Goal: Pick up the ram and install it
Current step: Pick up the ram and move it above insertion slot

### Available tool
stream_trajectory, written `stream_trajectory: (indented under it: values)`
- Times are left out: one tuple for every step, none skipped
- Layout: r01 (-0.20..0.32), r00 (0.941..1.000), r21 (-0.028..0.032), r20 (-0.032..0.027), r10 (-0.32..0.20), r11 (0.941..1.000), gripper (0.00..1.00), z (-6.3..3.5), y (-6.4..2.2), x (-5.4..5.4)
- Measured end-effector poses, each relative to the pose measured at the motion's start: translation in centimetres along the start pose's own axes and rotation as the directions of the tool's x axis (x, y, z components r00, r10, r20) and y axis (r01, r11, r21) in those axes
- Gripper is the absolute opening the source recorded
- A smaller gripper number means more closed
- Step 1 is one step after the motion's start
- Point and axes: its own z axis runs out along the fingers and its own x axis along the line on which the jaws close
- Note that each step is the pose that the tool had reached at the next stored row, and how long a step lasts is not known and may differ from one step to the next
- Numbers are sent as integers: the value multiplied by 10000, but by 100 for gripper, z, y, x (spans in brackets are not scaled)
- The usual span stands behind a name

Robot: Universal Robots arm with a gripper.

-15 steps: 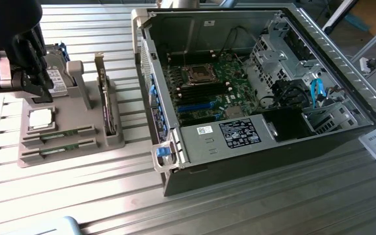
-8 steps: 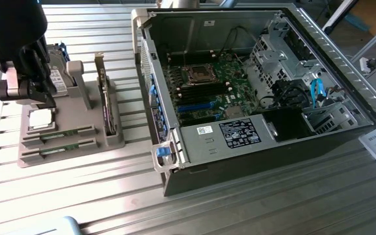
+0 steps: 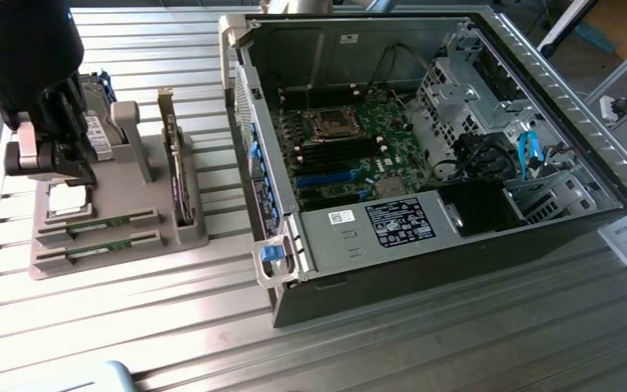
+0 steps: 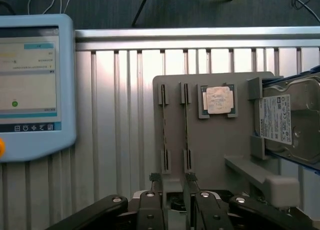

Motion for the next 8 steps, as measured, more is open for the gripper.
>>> stream_trajectory:
  values:
    - [0, 10000, -1, 0, 0, 10000, 31, 6, 0, 0]
    - [0, 10000, 0, 0, 0, 10000, 31, 13, 0, 0]
    - [0, 10000, -1, -1, 0, 10000, 31, 20, -1, 0]
    - [0, 10000, -1, 0, 0, 10000, 31, 31, -1, 0]
    - [0, 10000, -1, 0, 0, 10000, 31, 42, -2, 0]
    - [0, 10000, -1, 0, 0, 10000, 31, 48, -2, 0]
    - [0, 10000, -1, 0, 0, 10000, 31, 56, -2, 0]
    - [0, 10000, 0, 0, 0, 10000, 31, 62, -2, 0]
